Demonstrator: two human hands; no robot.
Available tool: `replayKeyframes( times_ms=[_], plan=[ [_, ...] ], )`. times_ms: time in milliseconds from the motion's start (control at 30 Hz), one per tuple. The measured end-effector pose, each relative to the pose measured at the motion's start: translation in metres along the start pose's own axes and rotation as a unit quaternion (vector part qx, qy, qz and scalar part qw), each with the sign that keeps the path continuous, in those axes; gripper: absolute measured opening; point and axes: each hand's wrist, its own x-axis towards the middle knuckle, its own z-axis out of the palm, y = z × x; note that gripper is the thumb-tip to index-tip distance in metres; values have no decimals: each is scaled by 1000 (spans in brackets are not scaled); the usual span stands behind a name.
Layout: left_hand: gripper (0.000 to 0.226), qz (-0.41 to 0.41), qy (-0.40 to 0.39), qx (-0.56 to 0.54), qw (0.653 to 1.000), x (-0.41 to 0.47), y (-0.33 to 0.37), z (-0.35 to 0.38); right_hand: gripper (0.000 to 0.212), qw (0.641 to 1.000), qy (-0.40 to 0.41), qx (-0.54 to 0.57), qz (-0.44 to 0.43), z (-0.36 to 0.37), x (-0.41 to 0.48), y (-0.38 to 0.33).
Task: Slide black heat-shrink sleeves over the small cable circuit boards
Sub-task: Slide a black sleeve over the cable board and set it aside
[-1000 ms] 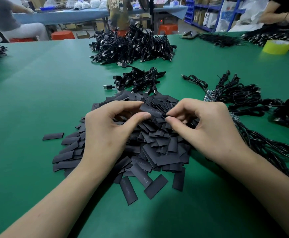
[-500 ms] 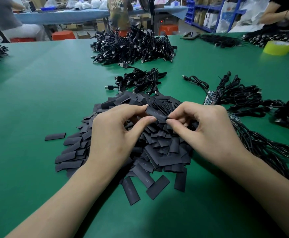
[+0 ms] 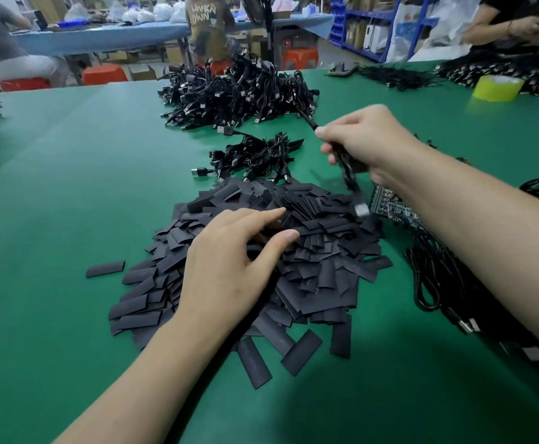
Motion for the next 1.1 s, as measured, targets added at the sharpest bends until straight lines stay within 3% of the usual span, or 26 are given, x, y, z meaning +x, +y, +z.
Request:
replayKeyframes(
  times_ms=[67, 167, 233, 333, 467, 567, 667, 767, 833, 967, 1100],
  plan=[
    [39, 2, -5, -4, 1000, 0, 0, -1, 24, 997, -3, 33, 71, 15, 32, -11],
    [40, 10, -11, 0, 1000, 0, -1, -1, 14, 984, -18, 36, 172, 39, 64, -20],
    [41, 18, -18, 2, 1000, 0, -2, -1, 25, 981, -19, 21, 190, 54, 78, -22],
    [40, 20, -25, 3, 999, 0, -4, 0, 21, 987, -19, 15, 160, 71, 87, -22],
    [38, 21, -29, 5, 999, 1, -4, 0, 40, 996, -19, -5, 82, 70, 87, -14],
    [39, 26, -31, 7, 999, 1, -4, -1, 31, 994, -37, -106, 1, 46, 67, -8],
    [37, 25, -34, 9, 999, 1, -4, -2, 20, 940, -94, -315, -87, 6, 38, -9],
    [36, 27, -39, 14, 999, 0, -2, -1, 19, 832, -150, -531, -61, -35, 12, -7],
    [35, 27, -37, 15, 999, 0, -2, -1, 24, 784, -151, -601, -40, -58, -4, 2],
    [34, 28, -38, 11, 999, -1, -1, 0, 34, 783, -147, -604, -26, -86, -31, 26],
    [32, 29, -41, 10, 999, -1, -1, 0, 28, 791, -128, -595, -60, -89, -34, 47]
  ],
)
